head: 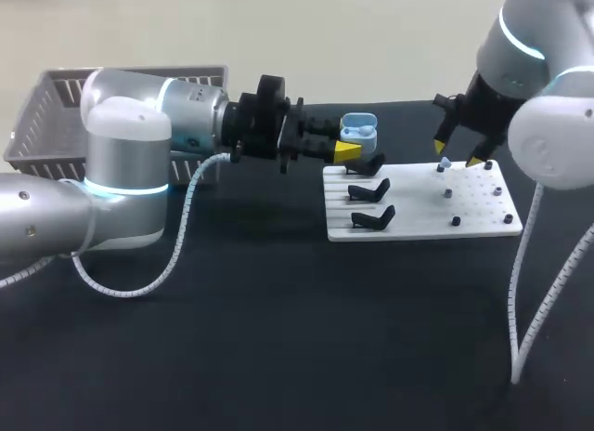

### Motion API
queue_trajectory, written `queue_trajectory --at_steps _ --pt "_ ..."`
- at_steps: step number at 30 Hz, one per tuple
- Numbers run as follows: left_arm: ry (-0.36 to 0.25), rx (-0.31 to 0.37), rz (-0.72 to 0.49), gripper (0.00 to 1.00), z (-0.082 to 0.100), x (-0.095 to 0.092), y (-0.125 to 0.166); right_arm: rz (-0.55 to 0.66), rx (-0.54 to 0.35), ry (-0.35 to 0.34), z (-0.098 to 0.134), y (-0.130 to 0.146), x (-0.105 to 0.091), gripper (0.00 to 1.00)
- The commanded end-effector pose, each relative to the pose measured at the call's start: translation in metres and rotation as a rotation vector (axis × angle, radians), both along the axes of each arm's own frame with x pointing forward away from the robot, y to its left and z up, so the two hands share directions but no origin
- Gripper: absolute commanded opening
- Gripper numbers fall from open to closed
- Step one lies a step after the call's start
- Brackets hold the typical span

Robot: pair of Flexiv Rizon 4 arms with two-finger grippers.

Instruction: Pick up each earbud case from the left stands, insert the matching earbuds, close the lid, and place the case in the box.

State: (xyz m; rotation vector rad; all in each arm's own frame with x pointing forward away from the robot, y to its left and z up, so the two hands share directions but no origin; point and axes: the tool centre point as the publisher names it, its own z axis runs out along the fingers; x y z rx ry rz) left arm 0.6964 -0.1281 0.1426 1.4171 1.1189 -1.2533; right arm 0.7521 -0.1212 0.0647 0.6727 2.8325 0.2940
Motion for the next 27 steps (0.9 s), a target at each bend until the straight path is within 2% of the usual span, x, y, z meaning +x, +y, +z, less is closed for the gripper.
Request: queue_trajectory --at_steps 1,13,27 --pt "-0.003 -0.003 0.002 0.00 -0.001 0.000 0.000 0.001 0.007 0.012 -0.002 0.001 0.006 0.49" --pt "-0.003 -0.003 0.002 0.00 -0.001 0.000 0.000 0.006 0.023 0.037 -0.017 0.005 0.009 0.46" --pt "-0.003 -0.003 0.002 0.00 -0.001 0.000 0.000 0.012 0.032 0.049 -0.027 0.008 0.010 0.37"
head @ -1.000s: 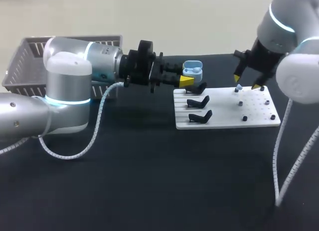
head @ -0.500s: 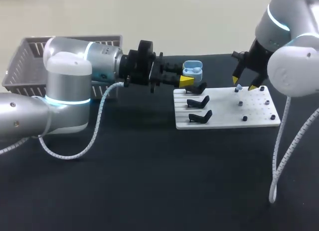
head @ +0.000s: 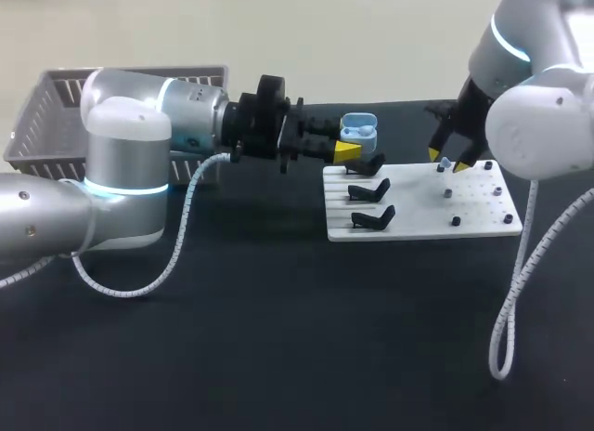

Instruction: Pick up each earbud case from the left stands, insert the matching earbuds, close the lid, and place the case in the box.

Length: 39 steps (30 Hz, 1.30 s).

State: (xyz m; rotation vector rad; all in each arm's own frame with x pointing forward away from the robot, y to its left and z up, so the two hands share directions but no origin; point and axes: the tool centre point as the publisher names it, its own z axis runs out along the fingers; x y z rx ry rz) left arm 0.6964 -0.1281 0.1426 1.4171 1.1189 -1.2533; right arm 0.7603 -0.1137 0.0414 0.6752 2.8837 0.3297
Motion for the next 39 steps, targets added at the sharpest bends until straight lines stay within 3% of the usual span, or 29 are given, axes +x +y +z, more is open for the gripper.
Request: queue_trajectory --at_steps 1,39 --pt "-0.003 -0.003 0.002 0.00 -0.0011 -0.0003 -0.0001 -0.002 0.001 0.003 -0.0046 0.0004 0.0026 0.37" --pt "-0.003 -0.003 0.002 0.00 -0.0011 -0.0003 -0.0001 -0.014 -0.013 0.033 -0.0137 -0.0005 0.0093 0.27"
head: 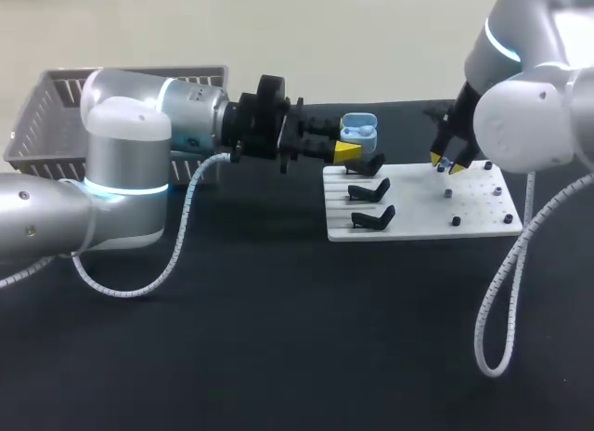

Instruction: Pick up each earbud case from the left stands, insert the matching earbuds, close the lid, and place the case in the box.

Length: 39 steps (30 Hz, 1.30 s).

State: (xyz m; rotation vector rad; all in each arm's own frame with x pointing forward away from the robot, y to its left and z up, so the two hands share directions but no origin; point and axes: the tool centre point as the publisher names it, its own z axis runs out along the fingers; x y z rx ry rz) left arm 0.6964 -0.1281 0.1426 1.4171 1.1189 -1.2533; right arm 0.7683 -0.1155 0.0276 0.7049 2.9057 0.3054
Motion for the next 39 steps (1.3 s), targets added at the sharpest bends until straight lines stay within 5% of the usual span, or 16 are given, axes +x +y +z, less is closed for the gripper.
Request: queue_trajectory --at_steps 1,6,9,19,27,39 --pt "-0.003 -0.003 0.002 0.00 -0.001 0.000 0.000 0.000 -0.004 0.002 0.000 0.001 0.001 0.26" --pt "-0.003 -0.003 0.002 0.00 -0.001 0.000 0.000 -0.006 -0.005 -0.001 0.000 0.001 0.002 0.18" --pt "-0.003 -0.003 0.002 0.00 -0.001 0.000 0.000 -0.009 -0.007 -0.001 0.000 0.000 0.002 0.01" --pt "-0.003 -0.003 0.002 0.00 -0.001 0.000 0.000 -0.017 0.006 -0.022 0.020 -0.007 -0.007 0.00" --pt "-0.003 -0.003 0.002 0.00 -0.001 0.000 0.000 0.038 0.034 -0.033 0.063 -0.008 -0.023 0.00" --pt "-0.003 -0.003 0.002 0.00 -0.001 0.000 0.000 0.233 0.066 -0.098 0.167 0.013 -0.066 0.00"
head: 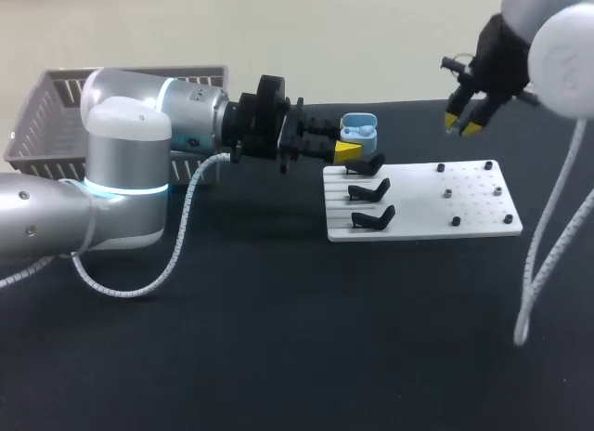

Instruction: Pick up each earbud case from the left stands, insert the matching earbuds, close the lid, and place the case in the box.

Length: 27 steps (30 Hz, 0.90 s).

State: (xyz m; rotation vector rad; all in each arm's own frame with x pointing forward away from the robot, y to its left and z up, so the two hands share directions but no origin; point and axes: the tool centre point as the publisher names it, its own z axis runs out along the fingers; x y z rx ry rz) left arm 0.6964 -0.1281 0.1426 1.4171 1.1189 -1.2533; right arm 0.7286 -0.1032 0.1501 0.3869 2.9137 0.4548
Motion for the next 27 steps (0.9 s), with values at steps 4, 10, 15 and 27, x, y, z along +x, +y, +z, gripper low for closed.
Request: queue_trajectory --at_steps 4,10,15,27 --pt "-0.002 -0.003 0.002 0.00 -0.001 0.000 0.000 0.073 -0.008 -0.057 0.067 0.013 -0.038 0.00" --pt "-0.002 -0.003 0.002 0.00 -0.001 0.000 0.000 0.158 0.002 -0.065 0.089 0.030 -0.057 0.00" --pt "-0.002 -0.003 0.002 0.00 -0.001 0.000 0.000 0.263 -0.037 -0.065 0.098 0.050 -0.072 0.00" --pt "-0.002 -0.003 0.002 0.00 -0.001 0.000 0.000 0.415 -0.138 -0.067 0.087 0.093 -0.081 0.00"
